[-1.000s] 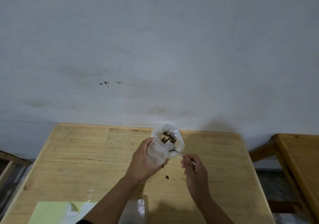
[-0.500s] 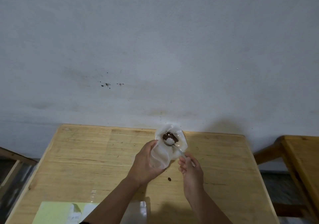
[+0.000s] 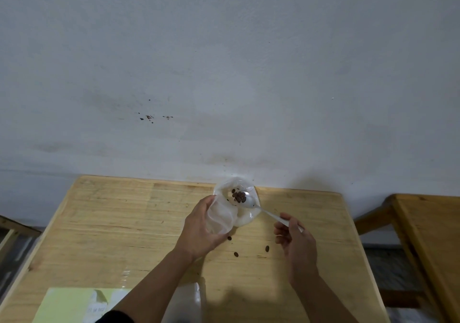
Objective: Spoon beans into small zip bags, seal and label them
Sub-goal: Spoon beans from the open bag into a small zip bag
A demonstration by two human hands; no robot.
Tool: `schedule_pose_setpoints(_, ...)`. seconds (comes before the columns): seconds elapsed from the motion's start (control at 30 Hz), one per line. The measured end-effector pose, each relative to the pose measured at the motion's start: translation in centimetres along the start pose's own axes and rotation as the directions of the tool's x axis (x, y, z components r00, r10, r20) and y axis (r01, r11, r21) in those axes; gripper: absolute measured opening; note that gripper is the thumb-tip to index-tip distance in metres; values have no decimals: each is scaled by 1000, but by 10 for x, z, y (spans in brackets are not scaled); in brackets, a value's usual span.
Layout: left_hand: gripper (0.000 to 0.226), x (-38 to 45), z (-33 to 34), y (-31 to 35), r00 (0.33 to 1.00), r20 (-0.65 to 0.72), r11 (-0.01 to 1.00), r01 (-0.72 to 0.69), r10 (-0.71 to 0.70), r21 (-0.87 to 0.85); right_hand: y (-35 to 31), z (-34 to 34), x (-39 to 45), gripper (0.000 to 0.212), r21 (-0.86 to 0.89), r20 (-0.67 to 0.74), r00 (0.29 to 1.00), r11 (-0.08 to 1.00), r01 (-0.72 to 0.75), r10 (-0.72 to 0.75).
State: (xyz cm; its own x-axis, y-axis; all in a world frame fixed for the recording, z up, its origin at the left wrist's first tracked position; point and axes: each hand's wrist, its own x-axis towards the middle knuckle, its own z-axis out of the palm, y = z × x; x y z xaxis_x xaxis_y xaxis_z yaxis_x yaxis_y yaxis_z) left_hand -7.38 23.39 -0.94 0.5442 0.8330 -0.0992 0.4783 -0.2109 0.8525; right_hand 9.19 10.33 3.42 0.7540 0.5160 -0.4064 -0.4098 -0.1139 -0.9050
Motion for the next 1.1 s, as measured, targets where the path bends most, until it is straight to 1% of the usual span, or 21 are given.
schedule_pose_setpoints(0.17, 101, 0, 0, 3, 1000, 1, 1000, 5, -5, 10, -23, 1, -13, 30, 16, 55, 997, 999, 52, -52)
schedule_pose_setpoints(0.23, 102, 0, -1, 4, 1000, -8, 1000, 6, -6, 3, -28, 2, -18, 30, -12, 91, 993, 997, 81, -79)
schedule_pose_setpoints(0.33, 101, 1, -1, 6, 1000, -9, 1000, 5, -5, -17, -34, 7, -27, 28, -142, 165, 968, 967, 214, -190)
schedule_pose_setpoints(0.43, 105, 1, -2, 9, 1000, -9, 1000, 8, -8, -24, -36, 14, -33, 27, -285, 247, 910, 873, 397, -333)
schedule_pose_setpoints(0.5, 105, 2, -3, 10, 1000, -9, 999, 11, -12, -32, -36, 15, -33, 26, -297, 214, 896, 848, 439, -389)
schedule_pose_setpoints(0.6, 104, 2, -5, 10, 1000, 4, 999, 4, -4, -34, -35, 12, -26, 27, -256, 64, 925, 890, 377, -373)
schedule_pose_setpoints(0.7, 102, 1, -7, 10, 1000, 4, 999, -5, 5, -36, -27, 10, -14, 27, -359, -61, 954, 899, 253, -293)
schedule_pose_setpoints(0.8, 96, 0, -7, 12, 1000, 6, 999, -26, 26, -33, -19, 15, -3, 25, -460, -118, 969, 876, 143, -219)
schedule_pose_setpoints(0.9, 92, 0, -6, 14, 998, 24, 999, -53, 53, -12, -11, 21, 4, 24, -491, -138, 979, 869, 62, -148)
schedule_pose_setpoints(1.0, 92, -1, -5, 15, 998, 37, 998, -56, 57, -15, -2, 28, 10, 24, -462, -181, 981, 887, -26, -66)
schedule_pose_setpoints(1.03, 92, -1, -5, 16, 998, 40, 998, -54, 55, -19, 2, 31, 11, 23, -425, -210, 977, 903, -67, -26)
schedule_pose_setpoints(1.1, 91, -2, -4, 16, 998, 42, 998, -51, 52, -26, 10, 37, 15, 23, -271, -286, 954, 948, -167, 86)
